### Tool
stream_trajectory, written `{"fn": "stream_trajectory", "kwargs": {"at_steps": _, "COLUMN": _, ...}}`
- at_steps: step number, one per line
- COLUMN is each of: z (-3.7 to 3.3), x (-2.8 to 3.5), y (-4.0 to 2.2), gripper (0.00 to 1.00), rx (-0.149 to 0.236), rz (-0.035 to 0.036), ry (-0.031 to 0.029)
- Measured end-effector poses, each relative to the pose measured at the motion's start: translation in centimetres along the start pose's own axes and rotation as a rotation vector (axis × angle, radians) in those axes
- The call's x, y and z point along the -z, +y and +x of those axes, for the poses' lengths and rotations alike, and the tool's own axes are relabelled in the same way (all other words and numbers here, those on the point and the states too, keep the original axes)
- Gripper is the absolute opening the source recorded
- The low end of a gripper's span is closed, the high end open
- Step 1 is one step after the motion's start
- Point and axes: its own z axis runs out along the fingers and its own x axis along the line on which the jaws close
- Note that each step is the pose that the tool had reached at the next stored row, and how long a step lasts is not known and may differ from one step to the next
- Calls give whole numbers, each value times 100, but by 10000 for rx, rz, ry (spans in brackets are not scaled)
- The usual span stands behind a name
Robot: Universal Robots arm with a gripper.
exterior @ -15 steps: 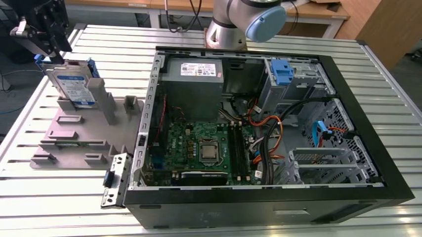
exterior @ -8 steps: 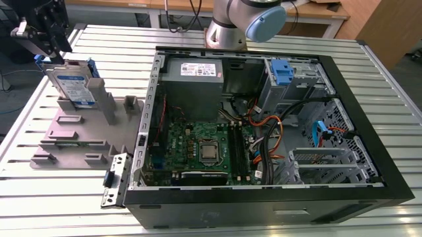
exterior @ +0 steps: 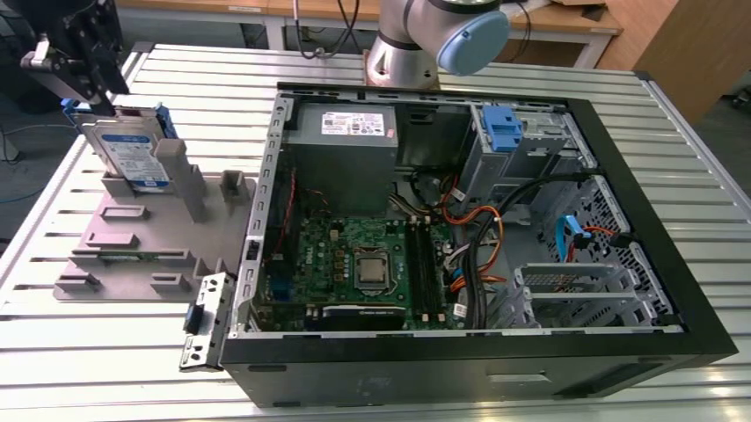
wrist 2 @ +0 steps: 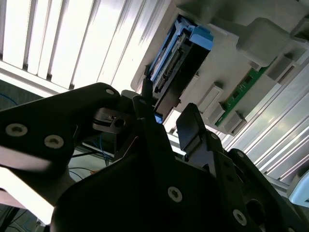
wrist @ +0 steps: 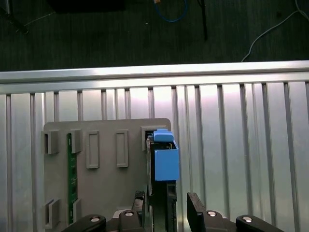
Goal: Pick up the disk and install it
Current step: 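Pick up the disk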
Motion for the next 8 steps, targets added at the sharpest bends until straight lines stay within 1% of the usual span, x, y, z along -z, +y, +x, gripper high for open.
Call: {"fn": "stream_trajectory", "kwargs": {"at_steps": 8, "z": 2, "x": -47, "y": -2, "gripper": 47, "rx": 0, "rz": -1, "ry": 1}}
